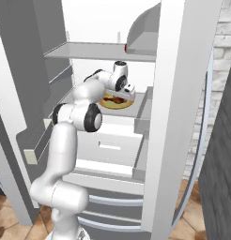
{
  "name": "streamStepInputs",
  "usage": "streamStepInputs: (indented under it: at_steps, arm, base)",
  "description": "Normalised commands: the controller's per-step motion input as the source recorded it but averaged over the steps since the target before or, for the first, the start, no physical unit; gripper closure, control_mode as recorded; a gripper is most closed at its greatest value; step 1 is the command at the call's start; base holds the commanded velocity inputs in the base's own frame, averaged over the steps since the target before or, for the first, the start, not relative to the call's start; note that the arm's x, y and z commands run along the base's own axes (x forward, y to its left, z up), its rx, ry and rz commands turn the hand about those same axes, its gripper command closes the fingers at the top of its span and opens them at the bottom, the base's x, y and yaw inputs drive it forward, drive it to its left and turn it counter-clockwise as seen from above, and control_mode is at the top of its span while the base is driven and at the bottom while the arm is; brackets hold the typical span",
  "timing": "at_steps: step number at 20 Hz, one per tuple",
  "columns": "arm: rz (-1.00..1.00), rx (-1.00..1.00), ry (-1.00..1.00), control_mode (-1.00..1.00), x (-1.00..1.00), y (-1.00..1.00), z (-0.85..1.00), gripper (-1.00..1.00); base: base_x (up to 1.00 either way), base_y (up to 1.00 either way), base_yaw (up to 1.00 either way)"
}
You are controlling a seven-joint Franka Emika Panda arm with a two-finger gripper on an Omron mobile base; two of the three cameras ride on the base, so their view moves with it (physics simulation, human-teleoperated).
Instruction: Transport the chicken drumstick from the fridge to the microwave and turn on the microwave.
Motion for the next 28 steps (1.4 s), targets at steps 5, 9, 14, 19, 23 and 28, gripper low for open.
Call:
streamStepInputs:
  at_steps: [5, 9, 14, 19, 23, 28]
  arm:
    - [-0.06, 0.0, -0.5, -1.0, -0.77, 0.18, -0.52, 1.0]
    - [-0.06, 0.01, -0.72, -1.0, -0.51, 0.02, -0.11, 1.0]
    - [-0.1, 0.13, -0.79, -1.0, -0.15, -0.02, 0.62, 1.0]
    - [-0.04, 0.29, -0.26, -1.0, -0.46, -0.18, 0.77, 1.0]
    - [0.0, 0.37, 0.22, -1.0, -0.88, -0.48, 0.79, 1.0]
    - [0.08, 0.2, 0.23, -1.0, -0.74, -0.26, 0.95, 1.0]
  base:
    - [0.0, 0.0, 0.0]
    - [0.0, 0.0, 0.0]
    - [0.0, 0.0, 0.0]
    - [0.0, 0.0, 0.0]
    - [0.0, 0.0, 0.0]
    - [0.0, 0.0, 0.0]
